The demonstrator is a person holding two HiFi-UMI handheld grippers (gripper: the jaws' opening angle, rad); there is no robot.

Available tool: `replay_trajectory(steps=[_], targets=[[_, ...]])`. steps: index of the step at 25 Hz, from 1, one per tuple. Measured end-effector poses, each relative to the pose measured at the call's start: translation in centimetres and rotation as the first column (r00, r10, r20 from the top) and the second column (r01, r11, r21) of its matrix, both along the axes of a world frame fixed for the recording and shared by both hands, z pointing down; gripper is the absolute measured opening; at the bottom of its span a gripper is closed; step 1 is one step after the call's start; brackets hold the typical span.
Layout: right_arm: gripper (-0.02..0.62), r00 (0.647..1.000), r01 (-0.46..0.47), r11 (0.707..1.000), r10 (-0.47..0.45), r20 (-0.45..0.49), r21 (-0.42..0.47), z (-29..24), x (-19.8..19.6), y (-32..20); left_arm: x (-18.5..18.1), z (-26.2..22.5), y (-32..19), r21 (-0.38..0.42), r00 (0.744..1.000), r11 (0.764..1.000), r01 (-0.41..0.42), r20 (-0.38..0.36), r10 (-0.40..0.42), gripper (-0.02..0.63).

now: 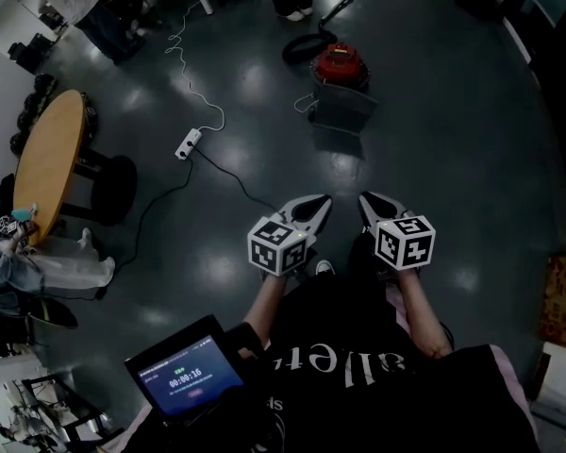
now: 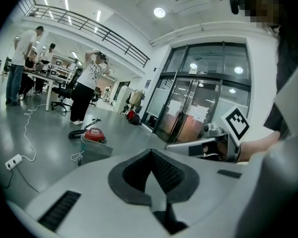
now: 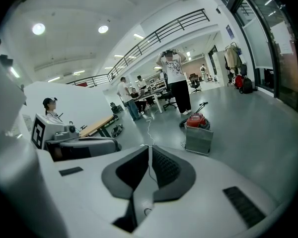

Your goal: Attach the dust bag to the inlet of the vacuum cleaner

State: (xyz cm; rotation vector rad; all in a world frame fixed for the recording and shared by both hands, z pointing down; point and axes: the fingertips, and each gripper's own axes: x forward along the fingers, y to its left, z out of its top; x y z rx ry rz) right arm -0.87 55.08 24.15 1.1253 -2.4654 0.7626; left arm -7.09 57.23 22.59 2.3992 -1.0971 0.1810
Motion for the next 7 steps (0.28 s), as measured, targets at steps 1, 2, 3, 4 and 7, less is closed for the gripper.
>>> replay_trajectory(steps=[1, 2, 3, 4, 7], targets=[[0.037, 1.000, 0.000, 1.000, 0.000, -0.001, -0.001, 0.13, 0.01, 0.06, 0.01, 0.10, 0.02, -0.001, 1.000, 1.000, 0.000, -0.001, 0.000, 0.005], [0.037, 1.000, 0.001, 1.000, -0.001, -0.002, -0.002, 0.28, 0.03, 0.13, 0.05, 0.20, 0.05, -0.002, 1.000, 1.000, 0.000, -0.001, 0.000, 0.005], [0.037, 1.000, 0.002, 1.000, -0.002, -0.003, -0.004, 0.44, 0.05, 0.23, 0.11, 0.29, 0.11, -0.002, 1.000, 1.000, -0.001, -0.002, 0.001, 0.005], [0.037, 1.000, 0.002, 1.000, -0.002, -0.004, -0.006, 0.58, 0.09, 0.35, 0.19, 0.36, 0.18, -0.003, 1.000, 1.000, -0.003, -0.002, 0.003, 0.005], [0.037, 1.000, 0.002, 1.000, -0.002, -0.009, -0.010, 0.87, 0.36, 0.69, 0.63, 0.48, 0.34, -0.001, 1.000, 1.000, -0.010, -0.003, 0.010, 0.005]])
